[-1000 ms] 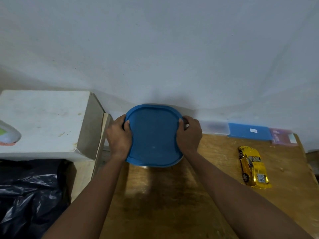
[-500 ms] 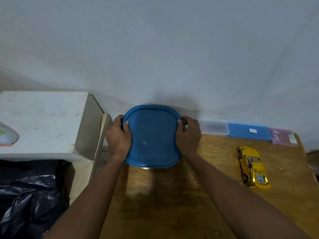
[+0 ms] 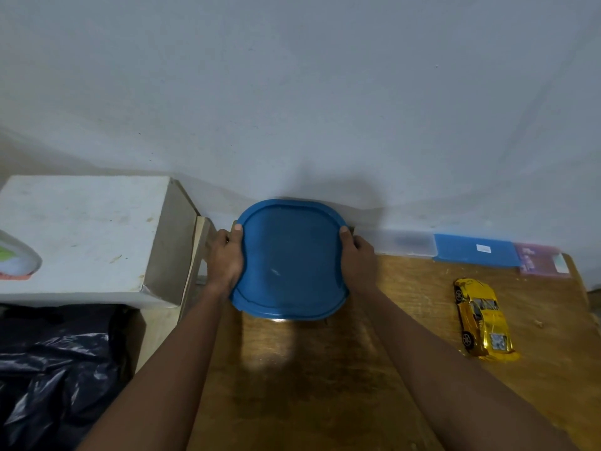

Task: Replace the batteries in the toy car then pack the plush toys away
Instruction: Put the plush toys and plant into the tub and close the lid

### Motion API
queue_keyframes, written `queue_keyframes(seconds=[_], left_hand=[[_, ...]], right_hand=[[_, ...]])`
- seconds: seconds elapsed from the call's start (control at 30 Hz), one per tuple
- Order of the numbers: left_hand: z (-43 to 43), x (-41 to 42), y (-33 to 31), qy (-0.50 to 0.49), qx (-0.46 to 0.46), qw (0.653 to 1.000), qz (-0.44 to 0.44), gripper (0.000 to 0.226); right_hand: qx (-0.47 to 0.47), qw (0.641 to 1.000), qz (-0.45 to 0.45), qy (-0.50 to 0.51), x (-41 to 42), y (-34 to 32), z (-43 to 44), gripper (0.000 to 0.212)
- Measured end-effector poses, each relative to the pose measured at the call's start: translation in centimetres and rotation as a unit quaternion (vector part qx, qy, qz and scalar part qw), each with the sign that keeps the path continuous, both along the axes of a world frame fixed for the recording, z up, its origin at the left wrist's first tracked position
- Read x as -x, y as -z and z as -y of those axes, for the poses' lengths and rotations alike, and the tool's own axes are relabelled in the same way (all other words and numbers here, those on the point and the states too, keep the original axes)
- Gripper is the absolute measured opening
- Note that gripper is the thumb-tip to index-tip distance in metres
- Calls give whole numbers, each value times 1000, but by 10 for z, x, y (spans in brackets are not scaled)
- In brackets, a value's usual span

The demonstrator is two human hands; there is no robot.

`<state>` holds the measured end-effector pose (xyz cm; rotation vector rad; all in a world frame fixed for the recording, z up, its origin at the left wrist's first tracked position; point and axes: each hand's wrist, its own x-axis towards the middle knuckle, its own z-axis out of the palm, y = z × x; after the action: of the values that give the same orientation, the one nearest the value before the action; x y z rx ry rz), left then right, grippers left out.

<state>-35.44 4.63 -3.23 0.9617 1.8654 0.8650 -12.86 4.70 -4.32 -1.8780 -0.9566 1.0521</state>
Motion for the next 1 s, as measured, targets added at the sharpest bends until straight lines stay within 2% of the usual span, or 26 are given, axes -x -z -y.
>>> queue_keyframes(seconds=[0.13, 0.33, 0.53, 0.6, 0.63, 0.7, 0.77, 0.83, 0.87, 0.9, 1.0], left_hand=[[-3, 0, -2, 3, 5, 1000, 17, 51], [-10, 1, -4, 4, 13, 1000, -24, 50], [-6, 2, 4, -16, -15, 994, -105, 48], [-3, 1, 5, -23, -30, 989, -142, 44], [1, 0, 3, -12, -47, 981, -187, 40], [12, -3, 2, 48, -123, 939, -318, 37], [26, -11, 1, 141, -177, 887, -402, 46], [35, -19, 6, 250, -140, 852, -437, 59], [36, -21, 10, 285, -110, 841, -447, 63], [36, -22, 12, 300, -93, 835, -451, 66], [33, -23, 13, 304, -83, 837, -448, 66]], right_hand=[[-5, 1000, -27, -6, -2, 1, -2, 47], [-17, 999, -27, 0, 1, 2, -4, 44], [-17, 999, 28, -11, 3, 2, -1, 47], [-2, 997, 77, -17, 4, 1, 0, 41], [1, 993, 120, -19, 5, -2, 1, 37], [-44, 976, 211, -28, 6, -11, 4, 38], [-97, 938, 307, -125, 9, -15, 9, 56], [-71, 877, 401, -256, 14, -11, 16, 71], [-51, 853, 426, -297, 16, -8, 19, 74], [-36, 844, 433, -313, 16, -4, 21, 74], [-11, 840, 437, -321, 15, -1, 19, 73]])
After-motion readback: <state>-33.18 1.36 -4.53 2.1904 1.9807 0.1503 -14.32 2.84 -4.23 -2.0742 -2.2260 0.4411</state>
